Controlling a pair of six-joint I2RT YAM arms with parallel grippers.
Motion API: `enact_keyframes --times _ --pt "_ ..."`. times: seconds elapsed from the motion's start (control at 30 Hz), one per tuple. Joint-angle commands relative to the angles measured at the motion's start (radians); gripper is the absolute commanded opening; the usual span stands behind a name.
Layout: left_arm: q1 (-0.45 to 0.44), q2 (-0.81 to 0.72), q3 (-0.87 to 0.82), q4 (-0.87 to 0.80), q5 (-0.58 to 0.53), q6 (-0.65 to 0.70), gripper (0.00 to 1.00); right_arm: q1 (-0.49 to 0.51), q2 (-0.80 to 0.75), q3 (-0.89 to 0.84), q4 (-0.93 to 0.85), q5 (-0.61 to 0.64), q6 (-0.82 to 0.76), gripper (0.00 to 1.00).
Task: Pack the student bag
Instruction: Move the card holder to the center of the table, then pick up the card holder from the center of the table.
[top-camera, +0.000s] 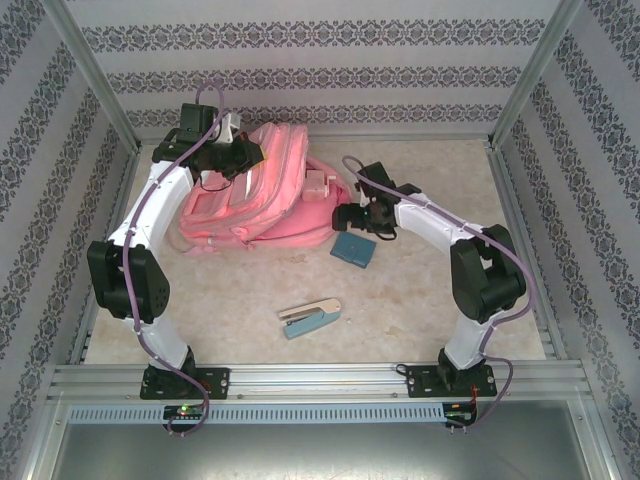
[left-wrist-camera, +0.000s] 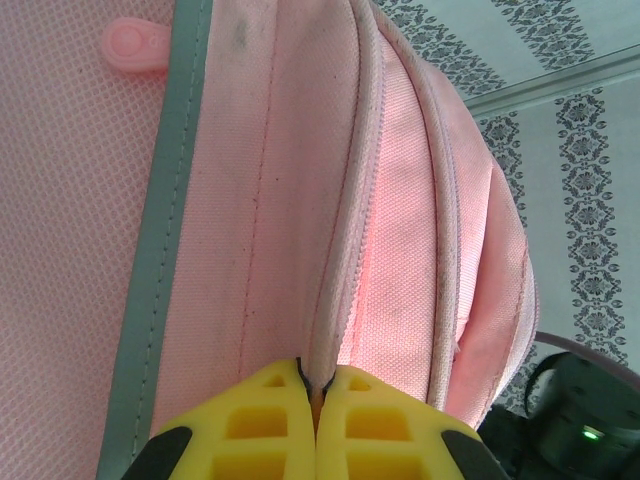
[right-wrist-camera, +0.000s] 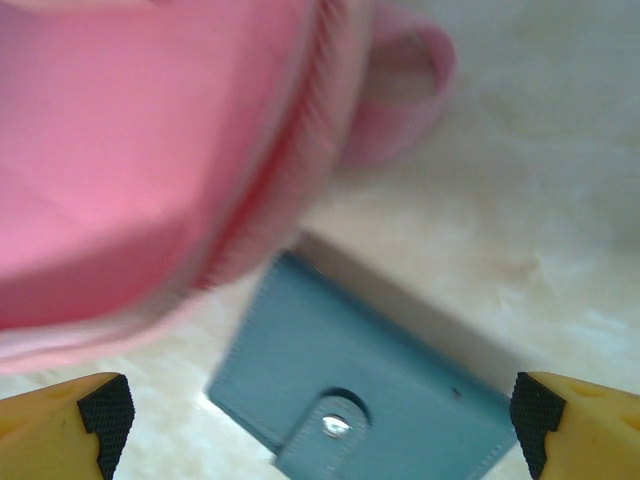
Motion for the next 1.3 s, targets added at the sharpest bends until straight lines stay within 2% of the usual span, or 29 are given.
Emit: enact_keyframes --times 0.0,0.33,0.4,0.5,0.6,0.77,0.87,0.93,1.03,1.27 --pt "-0.009 -0.066 -0.002 0.016 0.046 0.011 0.00 -0.004 0.014 -0.040 -0.001 -0.025 -0.065 0.98" --pt "-0.009 -0.084 -0.016 0.004 0.044 0.020 0.00 0.011 0.071 -0.114 -0.002 -0.027 -0.146 0.96" --pt "-0.010 -0.086 -0.020 0.003 0.044 0.020 0.00 0.021 0.070 -0.129 0.002 -0.031 -0.144 0.91" --pt "-0.009 -0.089 -0.020 0.002 0.045 0.020 0.00 0.040 0.064 -0.149 0.003 -0.036 -0.139 0.78" --pt "-0.010 -0.093 -0.022 0.004 0.045 0.020 0.00 0.057 0.044 -0.176 0.011 -0.024 -0.128 0.72" --pt "-0.009 -0.095 -0.027 0.003 0.047 0.021 0.00 0.093 0.039 -0.180 -0.018 0.027 -0.131 0.75" --pt "-0.010 -0.099 -0.028 0.002 0.046 0.021 0.00 0.099 -0.002 -0.183 -0.029 0.020 -0.130 0.71" --pt "-0.009 -0.102 -0.032 0.002 0.047 0.022 0.00 0.098 -0.037 -0.183 -0.036 0.029 -0.132 0.74" --pt "-0.008 -0.101 -0.034 0.004 0.047 0.021 0.00 0.085 -0.064 -0.174 -0.037 0.035 -0.148 0.83" --pt "-0.009 -0.102 -0.035 0.003 0.047 0.020 0.00 0.026 0.049 -0.141 -0.006 -0.062 -0.173 0.88"
